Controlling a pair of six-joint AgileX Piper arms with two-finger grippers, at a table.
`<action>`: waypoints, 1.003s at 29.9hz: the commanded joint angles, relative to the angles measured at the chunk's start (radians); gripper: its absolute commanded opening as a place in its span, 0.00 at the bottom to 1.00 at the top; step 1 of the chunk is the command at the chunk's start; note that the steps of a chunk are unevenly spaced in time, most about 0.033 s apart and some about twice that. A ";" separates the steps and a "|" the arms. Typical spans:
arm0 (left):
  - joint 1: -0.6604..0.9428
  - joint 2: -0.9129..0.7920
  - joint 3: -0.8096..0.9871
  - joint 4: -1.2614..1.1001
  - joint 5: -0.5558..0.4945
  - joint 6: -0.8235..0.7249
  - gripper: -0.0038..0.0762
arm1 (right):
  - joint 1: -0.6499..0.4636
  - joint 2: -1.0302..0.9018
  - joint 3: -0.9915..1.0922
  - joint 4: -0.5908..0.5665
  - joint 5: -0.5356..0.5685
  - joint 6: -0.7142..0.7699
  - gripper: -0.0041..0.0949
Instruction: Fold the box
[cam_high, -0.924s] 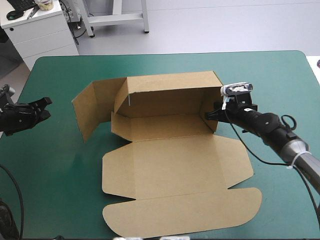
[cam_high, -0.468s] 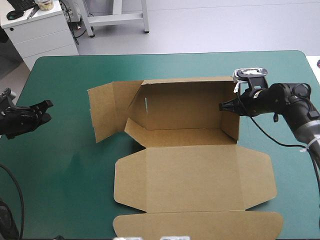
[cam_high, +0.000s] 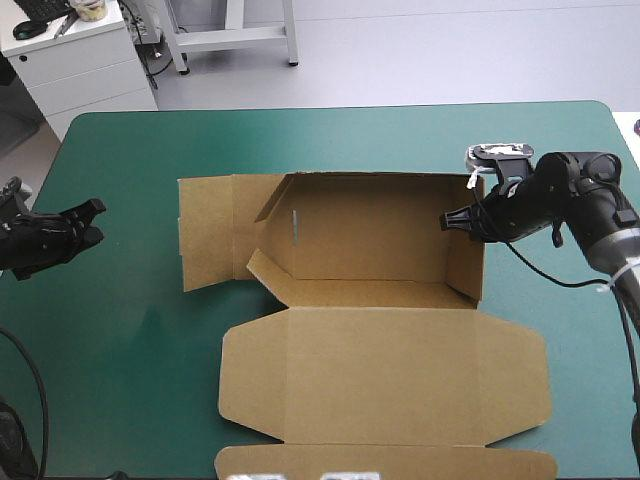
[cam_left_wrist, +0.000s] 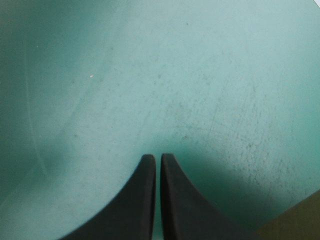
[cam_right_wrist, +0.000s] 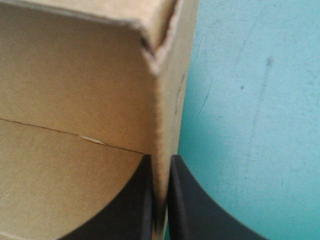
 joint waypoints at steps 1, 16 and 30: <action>0.001 -0.028 -0.024 -0.051 -0.021 -0.015 0.06 | -0.005 -0.010 -0.034 0.010 0.015 -0.017 0.04; 0.001 -0.028 -0.024 -0.053 -0.033 -0.024 0.06 | -0.005 0.269 -0.232 0.022 0.070 -0.054 0.04; 0.001 -0.028 -0.024 -0.053 -0.072 -0.026 0.04 | -0.005 0.342 -0.326 0.030 0.103 -0.036 0.41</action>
